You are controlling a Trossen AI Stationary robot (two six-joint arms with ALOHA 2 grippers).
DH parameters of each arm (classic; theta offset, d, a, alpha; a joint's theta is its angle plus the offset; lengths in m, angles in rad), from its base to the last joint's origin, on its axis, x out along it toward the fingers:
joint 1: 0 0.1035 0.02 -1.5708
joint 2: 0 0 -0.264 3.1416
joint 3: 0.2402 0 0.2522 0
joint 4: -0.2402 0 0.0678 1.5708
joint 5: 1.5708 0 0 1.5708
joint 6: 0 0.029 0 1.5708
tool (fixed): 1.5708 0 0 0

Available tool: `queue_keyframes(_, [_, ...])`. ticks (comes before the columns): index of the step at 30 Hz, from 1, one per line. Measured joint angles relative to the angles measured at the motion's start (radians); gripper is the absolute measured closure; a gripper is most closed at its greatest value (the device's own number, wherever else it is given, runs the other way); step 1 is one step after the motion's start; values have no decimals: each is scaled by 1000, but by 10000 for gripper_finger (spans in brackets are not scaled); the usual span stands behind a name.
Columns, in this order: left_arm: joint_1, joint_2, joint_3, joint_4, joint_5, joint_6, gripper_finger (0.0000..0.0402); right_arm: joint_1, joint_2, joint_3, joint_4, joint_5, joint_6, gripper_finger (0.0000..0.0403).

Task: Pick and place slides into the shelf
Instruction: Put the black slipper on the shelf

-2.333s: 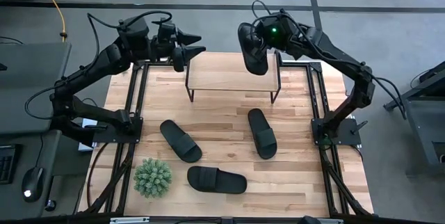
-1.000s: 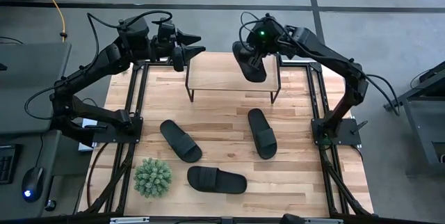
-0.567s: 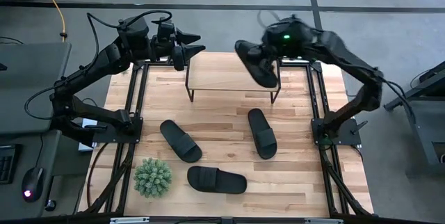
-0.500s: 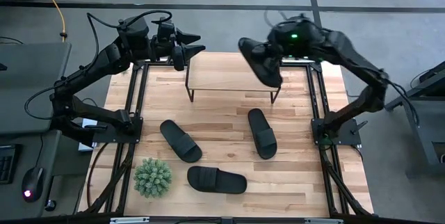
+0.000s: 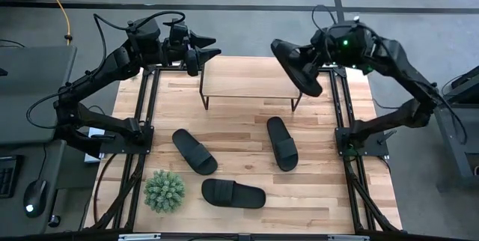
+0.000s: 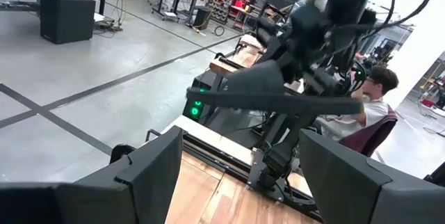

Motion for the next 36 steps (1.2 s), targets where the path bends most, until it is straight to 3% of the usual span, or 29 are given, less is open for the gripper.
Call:
queue_keyframes(6, [0,0,0,0,0,-30,131,17,-193,-437,396,15,16,403])
queue_keyframes(10, [0,0,0,0,0,-48,131,49,-232,-568,577,119,-17,403])
queue_keyframes(15, [0,0,0,0,-7,-48,131,76,-188,-586,522,329,-82,403])
queue_keyframes(20, [0,0,0,1,-7,-48,131,79,-128,-587,521,424,-103,403])
queue_keyframes(31, [0,0,0,1,-27,-42,131,42,-30,-587,530,442,-142,403])
queue_keyframes(36, [0,0,0,1,-27,-38,131,-10,-7,-587,554,357,-153,403])
